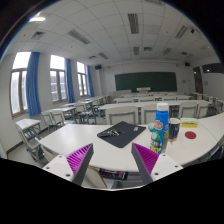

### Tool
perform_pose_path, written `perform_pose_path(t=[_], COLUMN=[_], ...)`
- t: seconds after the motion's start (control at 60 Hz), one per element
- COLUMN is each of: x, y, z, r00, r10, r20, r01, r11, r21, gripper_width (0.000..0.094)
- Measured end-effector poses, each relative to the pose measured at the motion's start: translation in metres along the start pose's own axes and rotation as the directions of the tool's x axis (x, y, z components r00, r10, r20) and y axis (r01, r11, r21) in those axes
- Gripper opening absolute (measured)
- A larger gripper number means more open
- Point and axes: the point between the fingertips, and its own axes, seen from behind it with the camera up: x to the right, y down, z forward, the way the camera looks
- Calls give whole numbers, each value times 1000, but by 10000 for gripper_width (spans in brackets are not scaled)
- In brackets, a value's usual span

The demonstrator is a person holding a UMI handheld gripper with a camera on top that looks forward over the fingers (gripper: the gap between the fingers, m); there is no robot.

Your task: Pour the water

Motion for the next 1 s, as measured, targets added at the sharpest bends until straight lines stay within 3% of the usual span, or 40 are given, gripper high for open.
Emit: perform_pose_path(t=[0.283,0.517,0.633,0.833,0.917,0.983,1.0], x=[30,123,155,188,190,197,197], y=[-4,-3,-7,5,7,13,10], z=[-6,9,38,102,124,132,132], r00=[999,981,968,964,967,961,961], r10=[-10,5,16,-29,-60,-69,-63], r20=[-35,-196,-251,-266,-247,-269,-270], r01=[10,-5,-12,25,62,71,69], r11=[1000,1000,1000,1000,998,997,998], r21=[2,2,18,-15,-2,-5,13], gripper_width=[826,831,830,828,782,609,605])
